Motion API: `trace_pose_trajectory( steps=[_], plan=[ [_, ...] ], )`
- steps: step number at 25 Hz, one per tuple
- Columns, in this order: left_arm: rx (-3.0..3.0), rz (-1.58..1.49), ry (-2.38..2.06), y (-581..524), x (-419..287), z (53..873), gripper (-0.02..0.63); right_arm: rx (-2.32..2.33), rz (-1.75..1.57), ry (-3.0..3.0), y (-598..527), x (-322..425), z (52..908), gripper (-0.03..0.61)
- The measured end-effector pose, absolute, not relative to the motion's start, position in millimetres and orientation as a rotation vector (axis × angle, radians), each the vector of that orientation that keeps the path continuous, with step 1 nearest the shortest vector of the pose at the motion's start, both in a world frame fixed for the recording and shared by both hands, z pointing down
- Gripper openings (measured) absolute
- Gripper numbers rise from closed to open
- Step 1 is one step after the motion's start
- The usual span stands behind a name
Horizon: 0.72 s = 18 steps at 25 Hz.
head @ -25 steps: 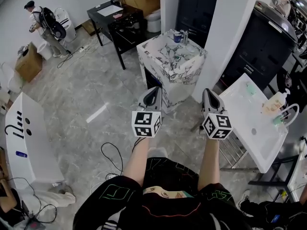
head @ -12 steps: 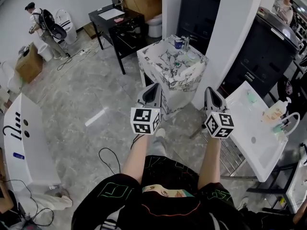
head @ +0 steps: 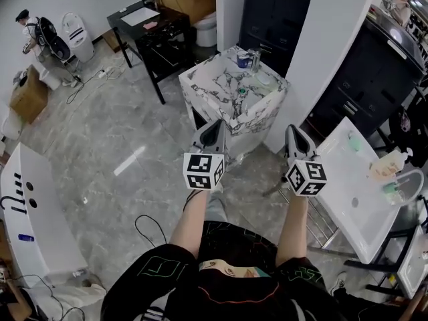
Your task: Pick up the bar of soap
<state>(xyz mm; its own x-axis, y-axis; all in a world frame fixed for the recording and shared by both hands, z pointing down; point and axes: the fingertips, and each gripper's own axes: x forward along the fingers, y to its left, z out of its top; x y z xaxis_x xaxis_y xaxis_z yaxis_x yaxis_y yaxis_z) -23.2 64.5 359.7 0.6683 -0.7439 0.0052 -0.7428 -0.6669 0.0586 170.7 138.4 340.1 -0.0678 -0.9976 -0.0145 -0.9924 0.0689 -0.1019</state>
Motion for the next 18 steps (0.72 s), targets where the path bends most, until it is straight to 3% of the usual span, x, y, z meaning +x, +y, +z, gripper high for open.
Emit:
trace_pose_trajectory(
  steps=[18],
  plan=[
    [2.703,0.209,-1.049,-157.6,42.4,443.7,0.008,-2.2,-0.386,2.19,-90.6,219.8,400.7,0.005]
  ],
)
